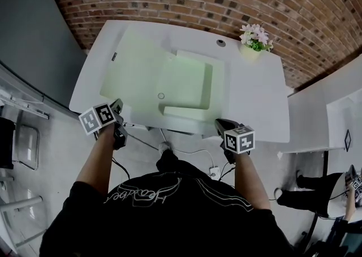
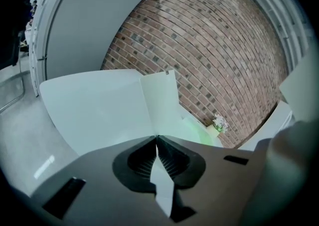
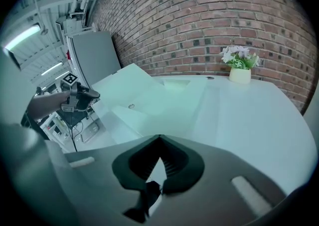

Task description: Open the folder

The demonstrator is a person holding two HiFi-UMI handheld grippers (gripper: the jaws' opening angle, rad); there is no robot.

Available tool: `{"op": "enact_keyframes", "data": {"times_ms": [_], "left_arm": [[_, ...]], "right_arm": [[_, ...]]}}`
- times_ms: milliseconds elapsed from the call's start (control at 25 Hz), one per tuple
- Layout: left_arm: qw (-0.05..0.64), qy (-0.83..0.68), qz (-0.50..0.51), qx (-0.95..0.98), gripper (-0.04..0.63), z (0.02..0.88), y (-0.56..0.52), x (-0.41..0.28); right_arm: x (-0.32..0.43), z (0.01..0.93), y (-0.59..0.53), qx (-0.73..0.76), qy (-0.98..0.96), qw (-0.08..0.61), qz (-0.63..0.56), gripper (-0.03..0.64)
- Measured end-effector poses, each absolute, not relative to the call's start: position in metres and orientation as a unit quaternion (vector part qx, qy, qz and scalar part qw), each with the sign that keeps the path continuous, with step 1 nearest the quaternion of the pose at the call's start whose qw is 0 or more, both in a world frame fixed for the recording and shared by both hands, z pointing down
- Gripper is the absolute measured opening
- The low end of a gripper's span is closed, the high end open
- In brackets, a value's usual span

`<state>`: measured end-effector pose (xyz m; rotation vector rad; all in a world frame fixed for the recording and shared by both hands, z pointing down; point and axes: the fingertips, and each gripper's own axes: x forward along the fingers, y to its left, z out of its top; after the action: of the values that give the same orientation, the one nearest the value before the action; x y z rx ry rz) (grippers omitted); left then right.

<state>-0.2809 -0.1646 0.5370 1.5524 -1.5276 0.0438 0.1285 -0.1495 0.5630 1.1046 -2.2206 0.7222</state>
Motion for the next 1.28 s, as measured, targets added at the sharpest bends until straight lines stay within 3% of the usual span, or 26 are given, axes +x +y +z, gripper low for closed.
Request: {"op": "enact_keyframes", "data": {"times_ms": [1280], "left_arm": [[0.502, -0.632, -0.002, 0.59, 0.021, 0.577, -0.159, -0.296]], "right_arm": [[0.136, 0.561, -0.158, 0.424, -0.827, 0.26, 0.263, 0.002]]}}
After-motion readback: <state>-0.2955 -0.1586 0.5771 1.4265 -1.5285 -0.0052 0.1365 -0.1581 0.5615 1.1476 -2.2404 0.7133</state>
